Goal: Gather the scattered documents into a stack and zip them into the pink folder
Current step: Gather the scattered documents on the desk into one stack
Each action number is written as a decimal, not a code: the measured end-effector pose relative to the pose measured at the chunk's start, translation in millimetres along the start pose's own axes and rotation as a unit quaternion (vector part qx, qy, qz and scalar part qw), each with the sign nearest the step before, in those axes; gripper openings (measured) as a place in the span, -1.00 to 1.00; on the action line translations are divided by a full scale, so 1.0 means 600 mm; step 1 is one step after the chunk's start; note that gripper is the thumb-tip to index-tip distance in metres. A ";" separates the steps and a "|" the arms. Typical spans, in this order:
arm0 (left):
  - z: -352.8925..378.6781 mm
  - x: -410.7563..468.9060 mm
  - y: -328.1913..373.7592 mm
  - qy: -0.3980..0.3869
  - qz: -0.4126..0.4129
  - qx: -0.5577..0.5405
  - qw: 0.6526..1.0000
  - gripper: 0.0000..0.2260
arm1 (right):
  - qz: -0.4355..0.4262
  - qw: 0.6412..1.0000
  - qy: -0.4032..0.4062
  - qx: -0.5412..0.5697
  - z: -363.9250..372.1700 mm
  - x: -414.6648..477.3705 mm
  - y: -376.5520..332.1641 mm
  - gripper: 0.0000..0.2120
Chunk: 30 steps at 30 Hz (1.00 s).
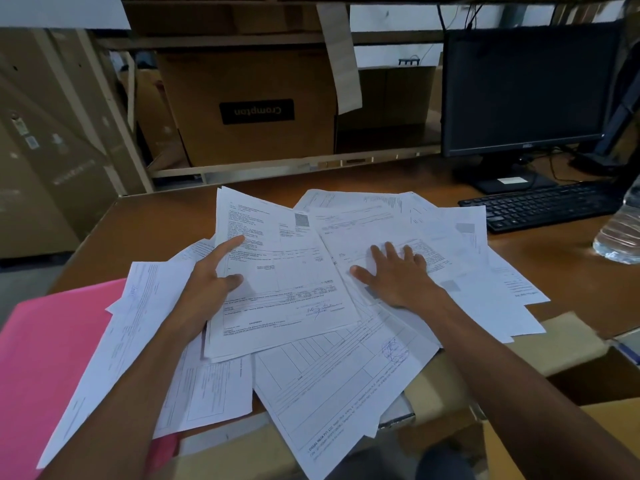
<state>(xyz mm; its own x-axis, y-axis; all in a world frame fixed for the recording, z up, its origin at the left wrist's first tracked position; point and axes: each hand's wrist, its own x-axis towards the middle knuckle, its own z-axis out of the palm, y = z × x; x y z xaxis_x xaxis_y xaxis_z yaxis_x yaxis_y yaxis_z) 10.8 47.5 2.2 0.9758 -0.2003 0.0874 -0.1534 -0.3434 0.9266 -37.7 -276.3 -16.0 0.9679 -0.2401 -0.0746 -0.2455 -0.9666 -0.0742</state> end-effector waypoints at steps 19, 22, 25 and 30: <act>0.003 0.000 0.002 0.003 0.006 0.026 1.000 -0.46 | -0.003 0.999 0.014 0.045 -0.007 0.031 0.033 -0.10; 0.001 0.002 -0.001 0.006 0.004 0.025 1.000 -0.46 | -0.066 0.994 -0.062 0.054 -0.026 0.041 0.060 -0.11; 0.001 0.002 0.000 0.003 0.001 0.021 1.000 -0.46 | -0.100 0.985 -0.139 -0.013 -0.071 0.056 0.109 -0.19; 0.002 0.003 0.003 0.004 0.006 0.027 1.000 -0.46 | -0.078 0.996 -0.043 0.029 -0.090 0.057 0.118 -0.38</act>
<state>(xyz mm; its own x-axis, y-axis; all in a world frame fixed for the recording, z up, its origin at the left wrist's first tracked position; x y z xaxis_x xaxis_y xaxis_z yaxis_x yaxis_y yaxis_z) 12.2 45.3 3.6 0.9750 -0.1976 0.1015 -0.1733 -0.3901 0.9043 -18.9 -357.8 30.1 0.9869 -0.0758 -0.1423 -0.0971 -0.9840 -0.1493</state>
